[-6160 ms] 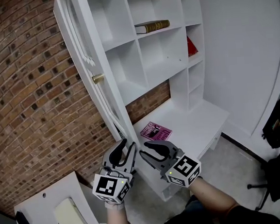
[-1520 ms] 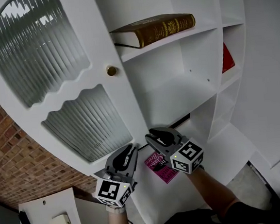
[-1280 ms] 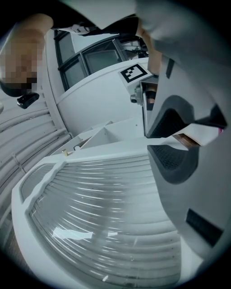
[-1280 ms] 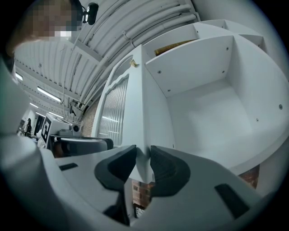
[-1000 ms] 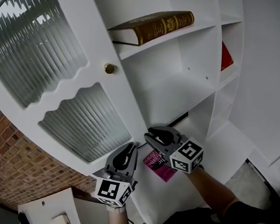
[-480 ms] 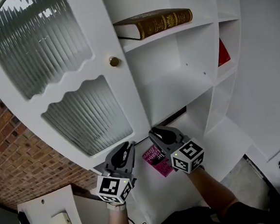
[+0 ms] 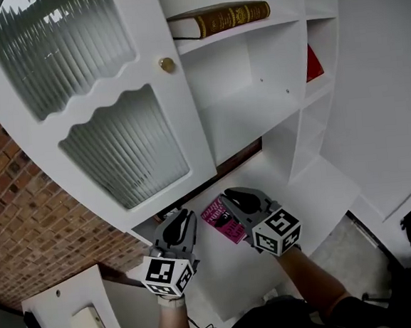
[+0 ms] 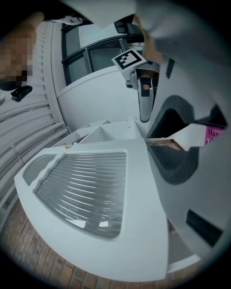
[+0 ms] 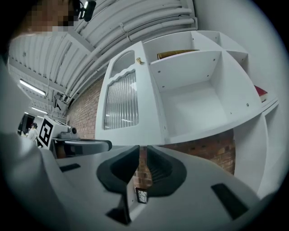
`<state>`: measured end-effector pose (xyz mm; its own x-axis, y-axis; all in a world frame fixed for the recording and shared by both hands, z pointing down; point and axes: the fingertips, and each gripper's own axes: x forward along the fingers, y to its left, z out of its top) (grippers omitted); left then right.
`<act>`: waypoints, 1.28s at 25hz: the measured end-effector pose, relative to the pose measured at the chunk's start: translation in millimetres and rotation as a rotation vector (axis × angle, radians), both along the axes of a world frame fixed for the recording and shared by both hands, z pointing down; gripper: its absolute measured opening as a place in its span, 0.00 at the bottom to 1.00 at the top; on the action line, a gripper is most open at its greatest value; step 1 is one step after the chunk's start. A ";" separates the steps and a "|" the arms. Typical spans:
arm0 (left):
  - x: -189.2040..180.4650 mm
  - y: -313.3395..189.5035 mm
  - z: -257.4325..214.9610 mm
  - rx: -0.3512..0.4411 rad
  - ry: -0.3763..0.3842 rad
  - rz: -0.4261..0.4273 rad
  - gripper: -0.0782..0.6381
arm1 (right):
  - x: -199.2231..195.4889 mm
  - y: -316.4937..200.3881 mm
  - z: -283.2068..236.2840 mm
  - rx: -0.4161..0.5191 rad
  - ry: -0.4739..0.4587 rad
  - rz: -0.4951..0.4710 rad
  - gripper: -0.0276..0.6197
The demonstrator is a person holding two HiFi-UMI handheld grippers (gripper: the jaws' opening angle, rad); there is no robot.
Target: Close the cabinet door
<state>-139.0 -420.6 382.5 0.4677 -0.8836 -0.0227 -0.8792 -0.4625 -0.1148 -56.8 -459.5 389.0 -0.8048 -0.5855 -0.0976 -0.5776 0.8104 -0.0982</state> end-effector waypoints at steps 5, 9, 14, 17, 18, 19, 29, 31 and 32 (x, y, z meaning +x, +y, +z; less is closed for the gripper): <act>-3.2 25.1 22.2 -0.039 0.032 0.016 0.17 | -0.3 33.3 24.9 -0.036 0.030 0.022 0.13; -10.3 47.7 39.5 -0.069 0.041 0.006 0.13 | -4.0 62.2 41.6 -0.058 0.056 0.032 0.12; -16.6 78.7 70.5 -0.125 0.046 -0.003 0.12 | -14.3 102.8 67.7 -0.091 0.098 0.029 0.11; -20.3 98.9 86.1 -0.152 0.055 0.004 0.12 | -21.1 126.2 83.4 -0.110 0.122 0.024 0.11; -21.7 106.7 90.7 -0.159 0.060 0.009 0.12 | -23.2 133.9 88.3 -0.116 0.128 0.022 0.11; -23.1 114.6 95.3 -0.164 0.064 0.014 0.12 | -24.9 141.6 93.1 -0.121 0.134 0.020 0.11; -30.8 182.1 136.5 -0.223 0.084 0.036 0.12 | -34.0 209.5 132.9 -0.160 0.192 0.009 0.11; -29.8 194.8 144.1 -0.234 0.093 0.042 0.12 | -33.5 221.6 138.2 -0.161 0.194 0.008 0.11; -30.3 200.4 147.8 -0.239 0.096 0.040 0.12 | -33.3 226.8 140.4 -0.161 0.195 0.009 0.11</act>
